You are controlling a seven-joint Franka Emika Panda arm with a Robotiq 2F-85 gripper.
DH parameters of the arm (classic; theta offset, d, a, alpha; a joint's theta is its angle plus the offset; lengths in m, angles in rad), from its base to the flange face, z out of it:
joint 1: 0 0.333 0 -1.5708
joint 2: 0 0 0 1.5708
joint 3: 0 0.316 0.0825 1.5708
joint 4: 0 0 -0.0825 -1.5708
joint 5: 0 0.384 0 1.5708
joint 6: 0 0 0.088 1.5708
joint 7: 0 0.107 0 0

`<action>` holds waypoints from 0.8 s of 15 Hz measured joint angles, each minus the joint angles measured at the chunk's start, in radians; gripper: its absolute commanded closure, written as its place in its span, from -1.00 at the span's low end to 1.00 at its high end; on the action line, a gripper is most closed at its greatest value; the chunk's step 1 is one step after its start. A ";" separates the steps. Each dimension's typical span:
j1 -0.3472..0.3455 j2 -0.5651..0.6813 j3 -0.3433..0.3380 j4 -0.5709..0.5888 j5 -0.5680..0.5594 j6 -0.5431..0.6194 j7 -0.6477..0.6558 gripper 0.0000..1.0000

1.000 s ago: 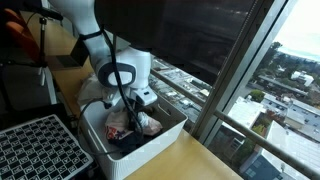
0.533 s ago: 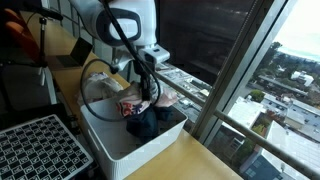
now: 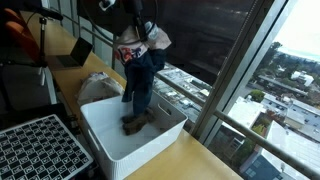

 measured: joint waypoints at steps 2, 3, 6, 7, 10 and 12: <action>0.005 -0.012 0.070 0.073 -0.019 -0.049 0.015 1.00; 0.010 -0.013 0.102 0.113 -0.030 -0.074 0.021 1.00; 0.031 -0.003 0.178 0.225 -0.053 -0.141 0.032 1.00; 0.037 0.007 0.196 0.250 -0.060 -0.154 0.033 1.00; 0.059 0.072 0.226 0.279 -0.068 -0.161 0.036 1.00; 0.075 0.145 0.227 0.273 -0.069 -0.160 0.040 1.00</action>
